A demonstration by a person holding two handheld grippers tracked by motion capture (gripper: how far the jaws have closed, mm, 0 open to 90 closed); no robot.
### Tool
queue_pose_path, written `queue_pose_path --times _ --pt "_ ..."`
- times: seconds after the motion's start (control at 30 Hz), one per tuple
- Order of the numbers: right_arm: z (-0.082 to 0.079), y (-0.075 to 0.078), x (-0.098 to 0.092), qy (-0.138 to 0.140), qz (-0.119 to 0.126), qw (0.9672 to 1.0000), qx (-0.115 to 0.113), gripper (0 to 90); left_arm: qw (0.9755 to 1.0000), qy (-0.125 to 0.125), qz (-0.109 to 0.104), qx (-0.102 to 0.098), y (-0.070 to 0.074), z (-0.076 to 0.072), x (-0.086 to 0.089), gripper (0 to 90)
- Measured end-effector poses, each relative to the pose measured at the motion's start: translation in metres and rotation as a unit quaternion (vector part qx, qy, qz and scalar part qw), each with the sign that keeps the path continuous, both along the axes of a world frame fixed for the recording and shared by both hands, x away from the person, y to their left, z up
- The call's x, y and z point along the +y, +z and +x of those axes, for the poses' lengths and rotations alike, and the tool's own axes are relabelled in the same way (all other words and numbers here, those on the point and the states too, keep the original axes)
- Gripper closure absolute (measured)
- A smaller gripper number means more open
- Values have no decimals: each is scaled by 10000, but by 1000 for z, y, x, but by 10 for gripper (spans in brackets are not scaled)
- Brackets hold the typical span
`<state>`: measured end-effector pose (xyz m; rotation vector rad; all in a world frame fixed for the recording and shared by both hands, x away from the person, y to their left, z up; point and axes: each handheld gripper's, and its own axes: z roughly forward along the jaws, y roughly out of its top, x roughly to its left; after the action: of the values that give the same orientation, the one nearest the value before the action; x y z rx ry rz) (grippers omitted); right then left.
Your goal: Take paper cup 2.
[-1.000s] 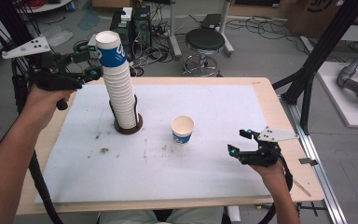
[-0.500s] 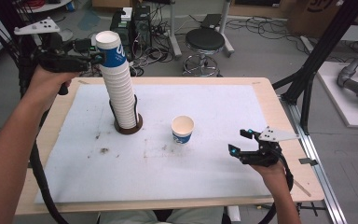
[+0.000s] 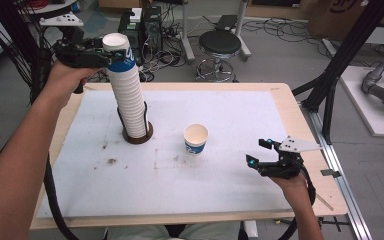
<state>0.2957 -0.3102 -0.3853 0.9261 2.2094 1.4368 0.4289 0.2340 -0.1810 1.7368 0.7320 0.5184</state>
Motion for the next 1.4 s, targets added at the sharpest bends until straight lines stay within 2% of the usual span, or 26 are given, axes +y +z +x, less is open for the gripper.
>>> queue_pose_path --times 0.13,0.27,0.57,0.9,1.1,1.23,1.4 --pt "0 0 -1 -18 -4 10000 2 213 10000 -4 36 -20 1 0 2 263" --pt "0 0 0 -11 3 10000 -9 213 9997 -27 208 -120 3 -1 0 276" --pt "0 0 0 -1 -1 10000 -6 213 9996 -49 187 -213 11 -4 0 288" --pt "0 1 1 -3 1 10000 -25 214 9990 -60 -25 -447 39 -15 8 298" --pt "-1 2 1 4 4 10000 -20 213 9978 -26 -319 -574 54 -24 18 295" --pt "-1 2 1 5 6 10000 -29 214 9968 -49 -441 -658 63 -31 27 296" --pt "-1 1 3 18 -6 10000 -16 214 9962 -38 -455 -745 69 -41 38 296"
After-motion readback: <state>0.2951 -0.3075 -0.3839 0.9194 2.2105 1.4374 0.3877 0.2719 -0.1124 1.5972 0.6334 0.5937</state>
